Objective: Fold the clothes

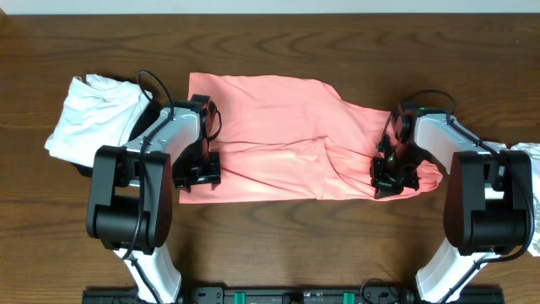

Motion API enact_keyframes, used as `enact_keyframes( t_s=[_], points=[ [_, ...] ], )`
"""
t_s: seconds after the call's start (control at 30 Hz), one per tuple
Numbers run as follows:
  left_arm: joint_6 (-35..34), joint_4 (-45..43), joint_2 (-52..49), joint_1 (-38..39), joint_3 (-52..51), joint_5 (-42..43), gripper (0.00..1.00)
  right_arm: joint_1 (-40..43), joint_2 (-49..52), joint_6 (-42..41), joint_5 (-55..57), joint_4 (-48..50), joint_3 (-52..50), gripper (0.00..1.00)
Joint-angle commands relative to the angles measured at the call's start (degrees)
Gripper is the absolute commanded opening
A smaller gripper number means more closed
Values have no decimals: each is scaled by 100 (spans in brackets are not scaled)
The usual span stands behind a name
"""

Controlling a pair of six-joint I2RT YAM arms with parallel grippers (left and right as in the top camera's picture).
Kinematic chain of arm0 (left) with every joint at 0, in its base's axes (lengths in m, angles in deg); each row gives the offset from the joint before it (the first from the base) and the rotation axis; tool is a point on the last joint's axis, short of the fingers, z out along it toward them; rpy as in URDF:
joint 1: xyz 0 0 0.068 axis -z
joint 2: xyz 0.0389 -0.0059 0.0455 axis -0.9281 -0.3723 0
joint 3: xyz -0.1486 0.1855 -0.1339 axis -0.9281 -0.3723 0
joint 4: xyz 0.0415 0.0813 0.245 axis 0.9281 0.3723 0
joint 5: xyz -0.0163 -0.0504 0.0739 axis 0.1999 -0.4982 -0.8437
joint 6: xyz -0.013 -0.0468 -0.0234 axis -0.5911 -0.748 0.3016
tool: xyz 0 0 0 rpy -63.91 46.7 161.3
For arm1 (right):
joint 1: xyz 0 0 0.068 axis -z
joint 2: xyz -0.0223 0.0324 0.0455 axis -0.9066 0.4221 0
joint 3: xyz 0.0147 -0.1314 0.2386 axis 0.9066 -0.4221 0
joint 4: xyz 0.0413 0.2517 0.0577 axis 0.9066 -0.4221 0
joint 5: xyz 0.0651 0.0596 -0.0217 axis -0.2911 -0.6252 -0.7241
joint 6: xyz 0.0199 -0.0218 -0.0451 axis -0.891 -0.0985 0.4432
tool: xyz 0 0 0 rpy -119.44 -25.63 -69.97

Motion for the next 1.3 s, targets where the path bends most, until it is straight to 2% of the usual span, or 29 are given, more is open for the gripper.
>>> enact_keyframes(
  t_s=[0.0,0.5,0.73,1.0,1.17,1.27],
  points=[
    [-37,-101,-389,-57,-339,-1399,56,-9,660,-146,455,385,-503,1],
    [-186,-234,-219,-57,-210,-1561,61,140,476,-153,361,857,-256,1],
    [-186,-243,693,-57,-105,-1561,64,138,-435,-83,319,680,396,3],
    [-186,-269,1902,-57,-105,-1425,76,175,-1399,-28,326,809,802,7],
    [-164,-898,2203,-57,-105,-1429,79,192,-1445,-22,435,1196,804,8],
    [-70,-1545,2201,-66,-105,-1357,86,192,-1438,7,238,1541,804,5]
  ],
)
